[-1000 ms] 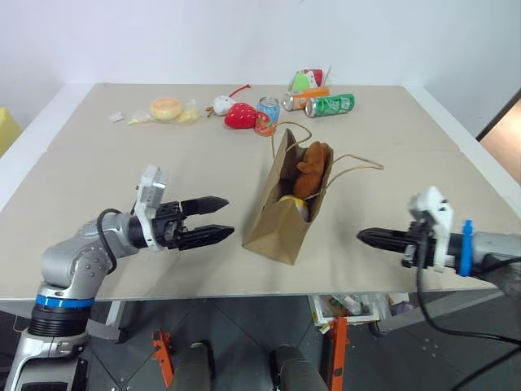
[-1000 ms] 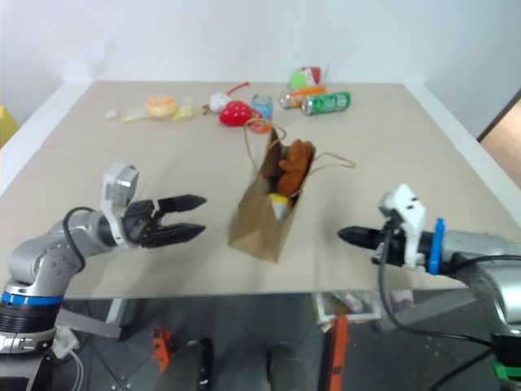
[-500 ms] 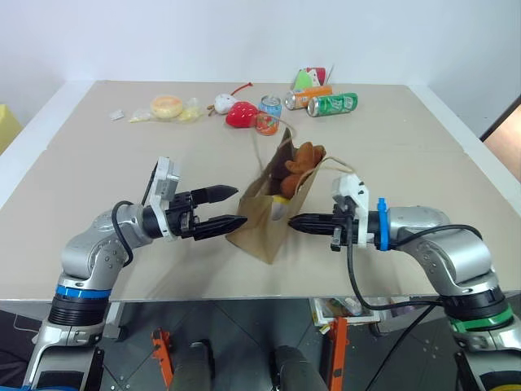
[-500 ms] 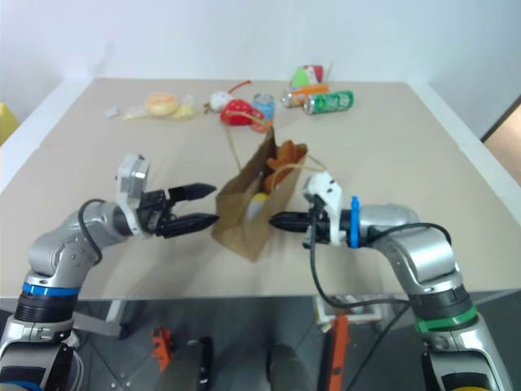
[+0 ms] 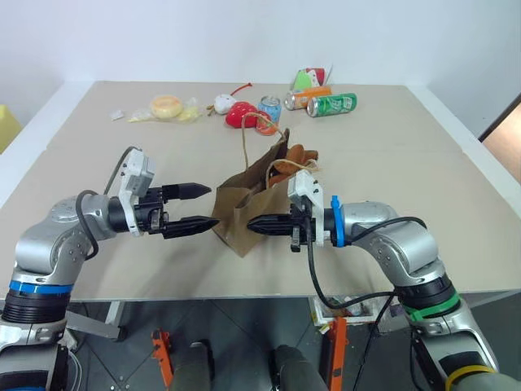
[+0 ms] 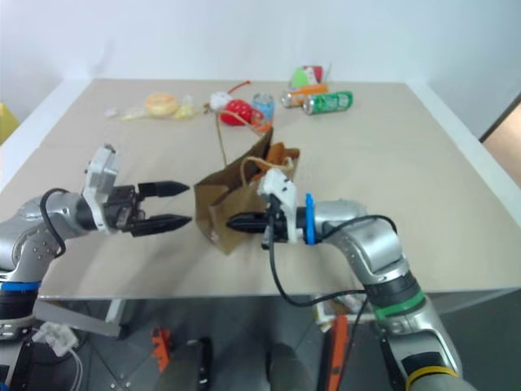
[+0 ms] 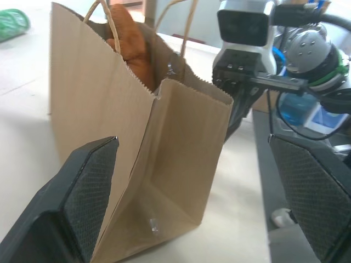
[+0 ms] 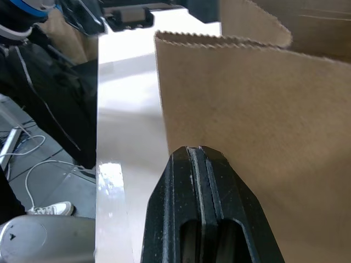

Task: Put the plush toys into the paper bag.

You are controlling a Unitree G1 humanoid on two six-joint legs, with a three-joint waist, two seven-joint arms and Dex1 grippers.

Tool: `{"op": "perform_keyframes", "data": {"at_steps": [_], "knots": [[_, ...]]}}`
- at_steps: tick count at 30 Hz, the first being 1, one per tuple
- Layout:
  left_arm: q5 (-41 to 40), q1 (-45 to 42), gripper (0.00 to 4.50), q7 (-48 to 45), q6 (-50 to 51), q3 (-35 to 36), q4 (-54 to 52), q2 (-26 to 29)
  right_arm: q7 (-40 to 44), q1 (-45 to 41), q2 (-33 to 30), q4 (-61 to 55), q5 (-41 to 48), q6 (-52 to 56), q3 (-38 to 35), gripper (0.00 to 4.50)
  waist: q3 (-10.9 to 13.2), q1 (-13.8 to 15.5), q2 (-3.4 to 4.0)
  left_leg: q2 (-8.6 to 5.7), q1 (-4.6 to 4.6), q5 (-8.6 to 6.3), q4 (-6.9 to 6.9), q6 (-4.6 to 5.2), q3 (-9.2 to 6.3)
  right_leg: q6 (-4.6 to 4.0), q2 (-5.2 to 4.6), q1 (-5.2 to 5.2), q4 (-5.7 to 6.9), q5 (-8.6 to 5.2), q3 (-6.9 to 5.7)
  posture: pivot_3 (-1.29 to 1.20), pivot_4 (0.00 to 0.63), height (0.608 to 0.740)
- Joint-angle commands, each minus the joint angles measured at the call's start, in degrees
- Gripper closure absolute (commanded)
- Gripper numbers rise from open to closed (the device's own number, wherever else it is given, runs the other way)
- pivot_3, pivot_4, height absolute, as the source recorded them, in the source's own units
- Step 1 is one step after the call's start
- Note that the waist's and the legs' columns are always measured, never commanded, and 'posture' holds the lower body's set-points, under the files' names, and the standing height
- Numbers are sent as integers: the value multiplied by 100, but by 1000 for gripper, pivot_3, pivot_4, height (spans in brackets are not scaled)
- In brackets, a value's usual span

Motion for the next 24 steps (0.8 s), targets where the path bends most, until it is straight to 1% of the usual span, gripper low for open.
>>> {"op": "perform_keyframes", "data": {"at_steps": [1,5,9,12,18,21,24], "knots": [[99,-115,0,128,-175,51,-138,-84,-63,-265,179,152,-136,-247,-26,4485,0,2,0,0,0,0,0,0,0,0,0,0,0,0,0,0,150,740],[171,-61,0,200,-222,-40,-203,-207,-193,-412,385,331,-327,-374,27,4485,0,1,0,1,-1,0,-1,0,0,1,2,-1,0,0,-1,0,150,740],[184,-103,0,268,-203,-80,-201,-305,-111,-335,304,216,-441,-344,84,4485,0,1,0,1,-1,0,-2,0,-2,5,4,-1,3,1,-2,0,150,740],[231,-125,0,337,-196,-136,-222,-394,42,-196,7,-18,-270,-132,-136,4485,0,11,0,1,-1,0,-1,0,-2,5,2,1,3,0,-2,0,150,740],[547,-187,0,708,-229,-341,-278,-550,328,231,-953,-389,77,136,-801,4485,0,52,0,-1,-3,0,0,0,1,3,-1,0,2,-3,0,0,150,740],[786,-230,0,1030,-206,-490,-373,-683,301,355,-1278,-438,176,180,-1145,4485,0,54,0,0,-1,0,0,0,0,0,0,0,2,-2,0,0,150,740],[846,-195,0,1264,-62,-608,-620,-776,256,436,-1482,-478,224,185,-1399,4485,0,51,0,0,0,0,0,0,0,1,1,0,2,-2,0,0,150,740]]}}
